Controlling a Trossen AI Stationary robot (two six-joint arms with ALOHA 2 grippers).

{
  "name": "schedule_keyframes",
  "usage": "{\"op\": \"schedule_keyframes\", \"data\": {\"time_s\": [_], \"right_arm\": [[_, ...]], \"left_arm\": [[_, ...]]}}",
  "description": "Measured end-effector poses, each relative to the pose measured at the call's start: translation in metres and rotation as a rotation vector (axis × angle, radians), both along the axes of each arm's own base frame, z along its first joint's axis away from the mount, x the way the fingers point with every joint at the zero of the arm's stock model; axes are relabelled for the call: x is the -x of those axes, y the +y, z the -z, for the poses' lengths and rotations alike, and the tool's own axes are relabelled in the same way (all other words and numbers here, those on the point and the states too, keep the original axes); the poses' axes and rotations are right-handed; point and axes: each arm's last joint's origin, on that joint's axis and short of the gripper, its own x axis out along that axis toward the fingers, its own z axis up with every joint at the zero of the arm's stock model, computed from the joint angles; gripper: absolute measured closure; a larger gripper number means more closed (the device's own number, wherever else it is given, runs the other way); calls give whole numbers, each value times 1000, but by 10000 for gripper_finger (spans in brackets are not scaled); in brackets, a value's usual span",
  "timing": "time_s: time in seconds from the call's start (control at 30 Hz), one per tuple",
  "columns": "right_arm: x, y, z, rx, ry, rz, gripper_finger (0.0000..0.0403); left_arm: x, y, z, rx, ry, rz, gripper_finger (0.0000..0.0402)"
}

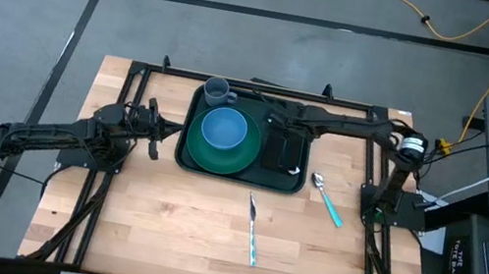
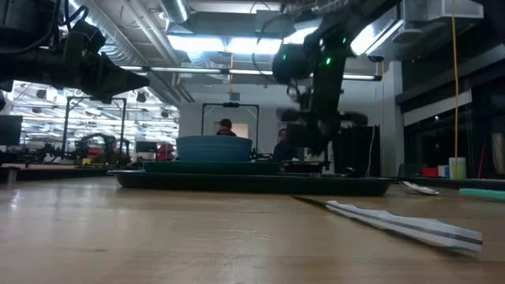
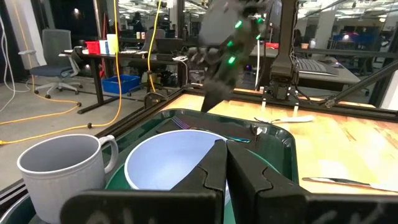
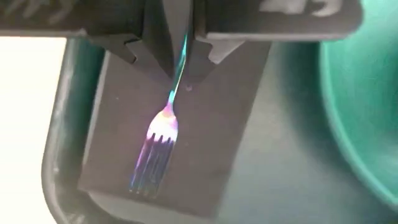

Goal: Set up tray
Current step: Put the blue spoon on the black napkin to the left of the blue fork

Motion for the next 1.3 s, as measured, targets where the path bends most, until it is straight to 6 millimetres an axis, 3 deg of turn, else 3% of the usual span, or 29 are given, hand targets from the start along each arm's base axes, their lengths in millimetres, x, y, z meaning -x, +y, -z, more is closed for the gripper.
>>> {"op": "schedule_keyframes", "data": {"time_s": [0.33,0.6,0.9,1.07,1.3], "right_arm": [[18,49,-55,96,33,-245,360],[32,85,-83,165,12,-388,360],[39,129,-94,203,22,-574,362],[47,145,-98,193,28,-610,386],[59,167,-88,174,76,-647,390]], "left_arm": [[0,0,0,0,0,0,398],[0,0,0,0,0,0,398],[0,0,0,0,0,0,398],[0,0,0,0,0,0,398],[0,0,0,0,0,0,398]]}}
